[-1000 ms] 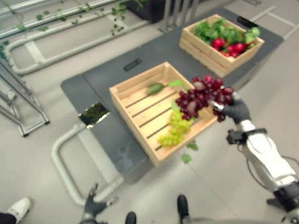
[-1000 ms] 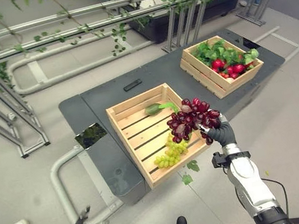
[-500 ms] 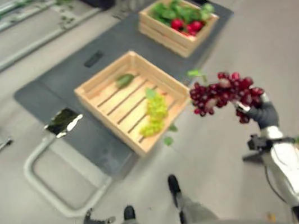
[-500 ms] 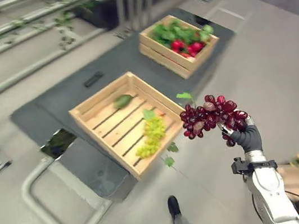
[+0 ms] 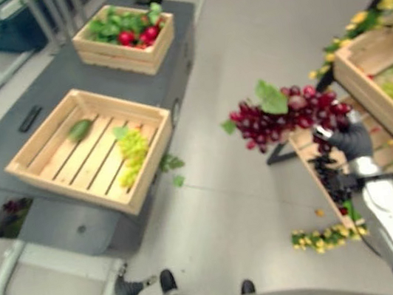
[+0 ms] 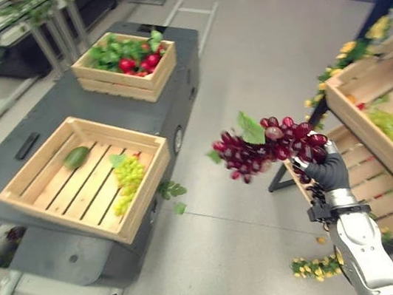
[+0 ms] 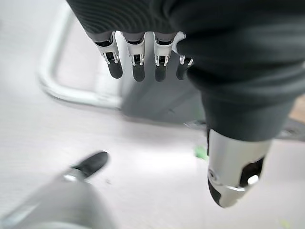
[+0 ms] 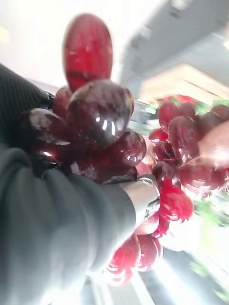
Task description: Pick up the fruits from the basket on one side to the basket on the other side
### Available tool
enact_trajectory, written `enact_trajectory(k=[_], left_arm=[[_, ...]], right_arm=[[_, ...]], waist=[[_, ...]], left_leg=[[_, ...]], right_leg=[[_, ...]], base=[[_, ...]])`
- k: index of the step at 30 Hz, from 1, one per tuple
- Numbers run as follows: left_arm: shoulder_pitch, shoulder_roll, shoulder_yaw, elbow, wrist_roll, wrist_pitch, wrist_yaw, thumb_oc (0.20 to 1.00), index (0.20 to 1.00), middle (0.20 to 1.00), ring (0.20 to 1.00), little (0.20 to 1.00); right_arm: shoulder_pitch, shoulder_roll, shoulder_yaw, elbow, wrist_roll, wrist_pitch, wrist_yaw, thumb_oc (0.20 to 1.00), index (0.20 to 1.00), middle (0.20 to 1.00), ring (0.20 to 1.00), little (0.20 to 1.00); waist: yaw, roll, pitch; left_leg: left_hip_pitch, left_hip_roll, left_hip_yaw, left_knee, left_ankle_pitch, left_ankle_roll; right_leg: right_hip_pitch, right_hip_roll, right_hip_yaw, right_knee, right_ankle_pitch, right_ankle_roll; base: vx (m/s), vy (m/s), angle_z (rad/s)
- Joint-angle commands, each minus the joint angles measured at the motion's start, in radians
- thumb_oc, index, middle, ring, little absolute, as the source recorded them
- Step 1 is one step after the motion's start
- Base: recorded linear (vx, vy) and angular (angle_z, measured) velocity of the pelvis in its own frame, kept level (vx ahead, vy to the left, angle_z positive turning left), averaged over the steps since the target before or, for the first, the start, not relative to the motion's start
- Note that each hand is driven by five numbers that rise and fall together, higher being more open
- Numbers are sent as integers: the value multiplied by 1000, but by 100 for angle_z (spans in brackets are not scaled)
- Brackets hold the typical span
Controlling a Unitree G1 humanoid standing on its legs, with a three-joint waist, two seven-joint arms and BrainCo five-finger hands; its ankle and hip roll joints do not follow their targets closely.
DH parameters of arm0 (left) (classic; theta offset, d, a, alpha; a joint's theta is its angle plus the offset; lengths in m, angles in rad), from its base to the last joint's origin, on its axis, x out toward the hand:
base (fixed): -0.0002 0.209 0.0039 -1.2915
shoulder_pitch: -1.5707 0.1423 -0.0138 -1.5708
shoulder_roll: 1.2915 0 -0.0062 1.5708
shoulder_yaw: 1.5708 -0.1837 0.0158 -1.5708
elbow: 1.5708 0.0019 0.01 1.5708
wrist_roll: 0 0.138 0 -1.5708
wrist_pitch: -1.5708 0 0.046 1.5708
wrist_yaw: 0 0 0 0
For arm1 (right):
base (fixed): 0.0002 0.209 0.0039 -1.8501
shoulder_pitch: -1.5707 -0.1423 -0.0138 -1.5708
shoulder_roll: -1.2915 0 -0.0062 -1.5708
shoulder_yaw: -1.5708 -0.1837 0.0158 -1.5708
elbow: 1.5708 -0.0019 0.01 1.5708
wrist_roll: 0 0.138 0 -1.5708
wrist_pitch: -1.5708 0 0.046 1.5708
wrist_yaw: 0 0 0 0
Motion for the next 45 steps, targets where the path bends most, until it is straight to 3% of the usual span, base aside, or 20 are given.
enact_trajectory(k=[1,4,9,12,13,15,16,18,22,26,28,31,34,45], left_arm=[[-67,-15,7,34,-43,-34,9,1000,1000,1000,1000,1000],[-84,-39,-7,83,-32,-25,6,1000,1000,1000,1000,1000],[-97,-63,1,202,-37,-15,7,1000,1000,1000,1000,1000],[-101,-62,9,227,-41,-9,8,1000,1000,1000,1000,1000],[-98,-61,12,251,-36,-1,-3,1000,1000,1000,1000,1000],[-99,-63,7,275,-29,7,-16,1000,1000,1000,1000,1000],[-98,-65,3,286,-27,11,-20,1000,1000,1000,1000,1000],[-102,-70,-5,296,-14,15,-31,1000,1000,1000,1000,1000],[-109,-49,-7,276,-22,13,-29,1000,1000,1000,1000,1000],[-125,-19,-18,235,-31,9,-27,1000,1000,1000,1000,1000],[-131,-12,-28,227,-22,11,-26,1000,1000,1000,1000,1000],[-155,-11,-33,231,-27,13,-19,1000,1000,1000,1000,1000],[-149,-21,-44,241,-40,18,-21,1000,1000,1000,1000,1000],[-118,-51,-121,265,-52,37,-67,1000,1000,1000,1000,1000]], right_arm=[[-80,-36,-85,-87,43,-79,5,200,200,200,200,200],[-84,-54,-95,-91,45,-83,8,200,200,200,200,200],[-109,-75,-105,-83,53,-95,10,200,200,200,200,200],[-107,-78,-115,-86,55,-94,11,200,200,200,200,200],[-106,-81,-123,-89,63,-94,24,200,200,200,200,200],[-114,-81,-125,-85,67,-91,27,200,200,200,200,200],[-116,-74,-129,-83,63,-96,22,200,200,200,200,200],[-100,-64,-152,-94,61,-91,18,200,200,200,200,200],[-112,-47,-143,-103,73,-90,17,200,200,200,200,200],[-126,-42,-130,-110,78,-85,14,200,200,200,200,200],[-122,-39,-138,-126,65,-85,4,200,200,200,200,200],[-175,-58,-142,-115,82,-85,-13,200,200,200,200,200],[-197,-82,-152,-110,103,-82,-29,200,200,200,200,200],[-308,-345,-200,35,158,-48,-78,200,200,200,200,200]], waist=[[6,42,25],[-1,68,56],[21,46,104],[17,35,103],[14,27,95],[5,22,85],[-4,29,77],[-30,39,55],[-42,18,35],[-52,12,54],[-63,22,55],[-55,38,69],[-59,24,71],[-50,29,19]], left_leg=[[-121,-46,-4,-40,91,27],[-122,-49,-79,-81,135,2],[-133,-128,-357,-37,51,-5],[-138,-162,-417,18,22,12],[-126,-224,-447,61,-28,44],[-106,-305,-482,107,-95,86],[-89,-313,-488,83,-97,98],[-58,-278,-452,46,-94,90],[-44,-248,-455,10,-91,94],[-1,-220,-439,-31,-83,98],[7,-211,-459,-55,-76,93],[19,-185,-444,-63,-91,79],[32,-214,-423,-36,-121,81],[73,-226,-410,-69,-128,77]], right_leg=[[82,3,-2,59,-153,39],[80,55,27,32,-144,14],[58,94,76,30,-111,-2],[46,106,103,30,-94,-4],[26,119,136,35,-78,-6],[-7,134,172,53,-72,-13],[-19,150,185,58,-69,-14],[-21,154,180,68,-77,-12],[-74,144,168,175,-120,2],[-149,156,148,313,-120,54],[-166,144,161,312,-124,66],[-208,36,98,199,-64,65],[-182,7,101,134,-27,71],[-110,22,100,78,-18,52]], base=[[-179,-178,-42],[-147,-201,-21],[-106,-215,-24],[-52,-127,-48],[-66,-59,-45],[-66,-41,-107],[12,15,-111],[83,60,-10],[13,77,-6],[7,69,-50],[0,18,-3],[40,-43,2],[86,52,-23],[69,0,-2]])
